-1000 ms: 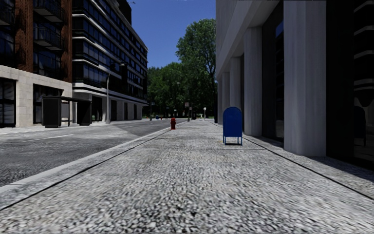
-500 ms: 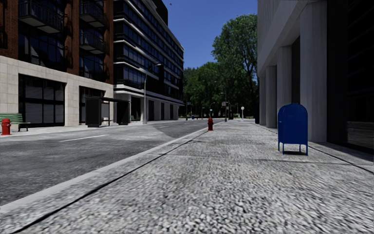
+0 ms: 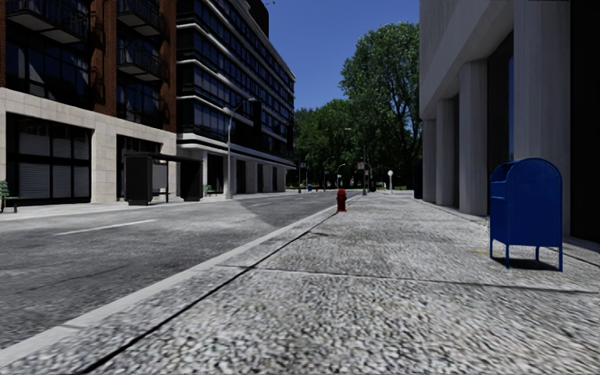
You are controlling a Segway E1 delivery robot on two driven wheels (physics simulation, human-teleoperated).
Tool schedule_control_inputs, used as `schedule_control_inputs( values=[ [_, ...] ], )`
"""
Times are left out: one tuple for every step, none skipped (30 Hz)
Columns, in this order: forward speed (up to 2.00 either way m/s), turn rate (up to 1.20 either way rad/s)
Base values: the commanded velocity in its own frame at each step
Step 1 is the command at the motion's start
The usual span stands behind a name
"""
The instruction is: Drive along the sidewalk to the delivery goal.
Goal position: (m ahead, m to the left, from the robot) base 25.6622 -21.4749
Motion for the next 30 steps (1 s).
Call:
schedule_control_inputs(
  values=[
    [2.00,-0.65],
    [2.00,-0.79],
    [2.00,-1.06],
    [2.00,-1.20],
    [2.00,-1.20],
    [2.00,-1.20],
    [2.00,-1.20],
    [2.00,-1.19],
    [2.00,-1.05],
    [2.00,-1.05],
    [2.00,-0.57],
    [2.00,-0.08],
    [2.00,-0.02],
    [2.00,0.00],
    [2.00,-0.05],
    [2.00,-0.33],
    [2.00,-0.53],
    [2.00,-0.72],
    [2.00,-0.93],
    [2.00,-1.20],
    [2.00,-0.81],
    [2.00,-0.11],
    [2.00,0.00],
    [2.00,0.00],
    [2.00,0.00],
    [2.00,0.00],
    [2.00,0.00],
    [2.00,0.00],
    [2.00,0.00],
    [2.00,0.00]
  ],
)
